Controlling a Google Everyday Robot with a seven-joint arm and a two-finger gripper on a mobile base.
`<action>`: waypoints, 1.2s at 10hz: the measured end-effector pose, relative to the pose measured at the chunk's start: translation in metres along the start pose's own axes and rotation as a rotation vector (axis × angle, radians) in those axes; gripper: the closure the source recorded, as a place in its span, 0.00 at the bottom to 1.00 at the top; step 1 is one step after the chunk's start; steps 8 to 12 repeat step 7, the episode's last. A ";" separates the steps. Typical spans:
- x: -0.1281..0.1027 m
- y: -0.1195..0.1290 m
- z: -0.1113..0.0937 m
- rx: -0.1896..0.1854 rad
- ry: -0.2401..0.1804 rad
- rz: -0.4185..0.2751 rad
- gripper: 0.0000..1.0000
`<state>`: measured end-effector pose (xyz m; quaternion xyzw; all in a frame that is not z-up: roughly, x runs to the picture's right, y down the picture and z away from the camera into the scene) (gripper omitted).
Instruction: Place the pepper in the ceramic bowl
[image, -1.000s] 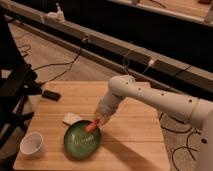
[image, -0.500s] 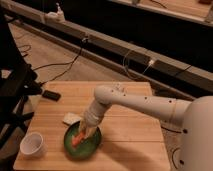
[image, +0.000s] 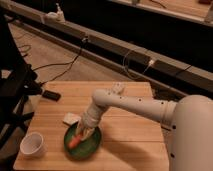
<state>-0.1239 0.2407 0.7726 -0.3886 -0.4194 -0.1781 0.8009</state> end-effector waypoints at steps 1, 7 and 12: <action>0.003 -0.001 -0.002 0.007 -0.006 0.004 0.21; 0.025 -0.007 -0.042 0.068 0.022 0.027 0.21; 0.025 -0.007 -0.042 0.068 0.022 0.027 0.21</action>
